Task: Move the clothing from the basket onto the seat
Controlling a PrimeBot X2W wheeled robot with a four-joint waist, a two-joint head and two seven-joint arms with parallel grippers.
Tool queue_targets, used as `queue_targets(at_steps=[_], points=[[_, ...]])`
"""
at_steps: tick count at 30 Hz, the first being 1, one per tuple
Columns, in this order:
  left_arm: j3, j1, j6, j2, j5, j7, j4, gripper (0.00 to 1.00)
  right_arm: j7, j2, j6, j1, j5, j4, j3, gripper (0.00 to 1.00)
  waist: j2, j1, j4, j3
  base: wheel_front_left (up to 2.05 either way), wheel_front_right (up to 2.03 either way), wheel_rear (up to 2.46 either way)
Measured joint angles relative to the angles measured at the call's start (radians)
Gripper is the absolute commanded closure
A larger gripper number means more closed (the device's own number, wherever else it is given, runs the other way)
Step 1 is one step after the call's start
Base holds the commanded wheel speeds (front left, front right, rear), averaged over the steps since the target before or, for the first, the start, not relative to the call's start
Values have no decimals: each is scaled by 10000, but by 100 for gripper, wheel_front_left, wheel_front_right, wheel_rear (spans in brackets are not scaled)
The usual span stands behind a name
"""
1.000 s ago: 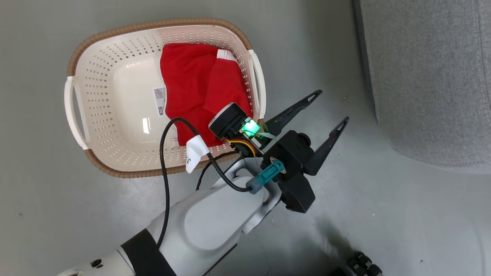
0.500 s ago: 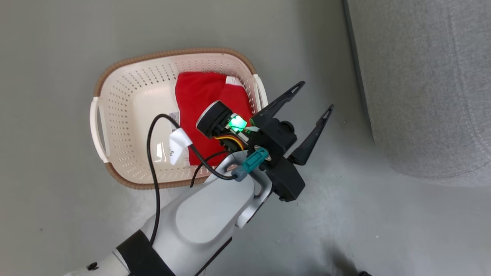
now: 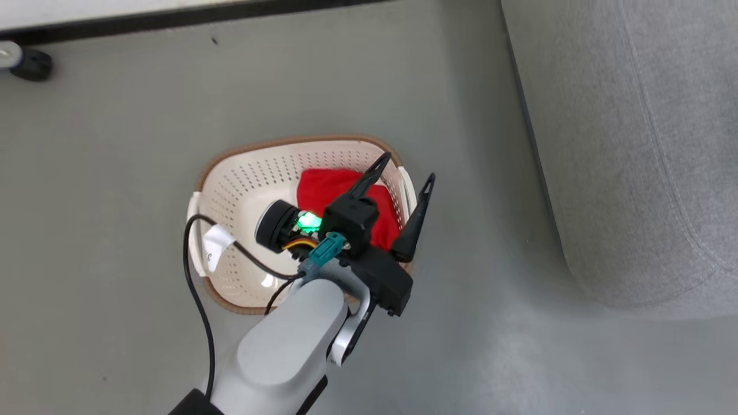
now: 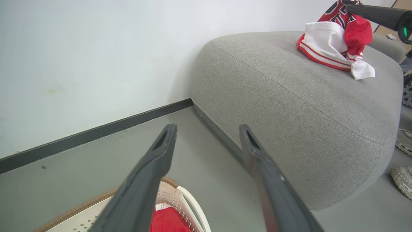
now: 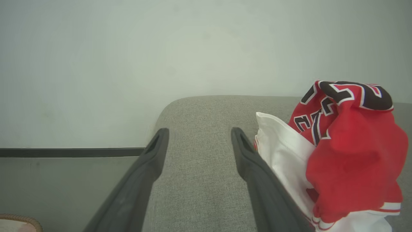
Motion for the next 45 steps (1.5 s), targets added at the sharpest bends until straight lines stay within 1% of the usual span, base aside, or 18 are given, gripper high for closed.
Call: queue_targets(at_steps=[5, 11, 14, 20, 24, 32, 38, 42, 45], points=[[472, 402, 0, -46, 8, 0, 127, 0, -2, 253, 0, 494, 132, -382, 59, 0, 0, 0, 230, -510, 0, 0, 0], [1532, 1109, 2, -77, 190, 0, 593, 0, 0, 754, 0, 1330, 201, -945, 284, 0, 0, 1, 654, -1229, 0, 0, 0], [1881, 1410, 2, -77, 322, 0, 736, 0, 0, 928, 0, 1811, 199, -1175, 433, 0, -1, 1, 877, -1580, 0, 0, 0], [2840, 1962, 2, -96, 800, 0, 970, 0, 0, 1317, 0, 2624, 153, -1503, 500, 0, -1, 1, 1302, -2250, 0, 0, 0], [3572, 2476, 2, -2, 1030, 0, 997, 0, 0, 1476, 0, 3121, -29, -1804, 652, 0, -1, 1, 1541, -2667, 0, 0, 0], [5195, 3514, 2, 336, 1651, 0, 892, 0, 0, 2082, -19, 3959, -215, -2251, 564, 0, 0, 0, 1819, -3410, 0, 0, 0], [6121, 4356, 2, 575, 2242, 0, 510, 0, 0, 2217, -217, 4339, -286, -2673, 322, 0, 0, 1, 1804, -3734, 0, 0, 0], [6734, 4860, 2, 462, 2828, 0, 44, 0, 0, 2238, -470, 4864, -393, -2823, 96, 0, 0, 2, 1738, -3791, 0, 0, 0], [7060, 5164, 2, 385, 3172, 0, -211, 0, 0, 2359, -560, 4985, -481, -2911, 36, 0, 0, 2, 1714, -3814, 0, 0, 0]])
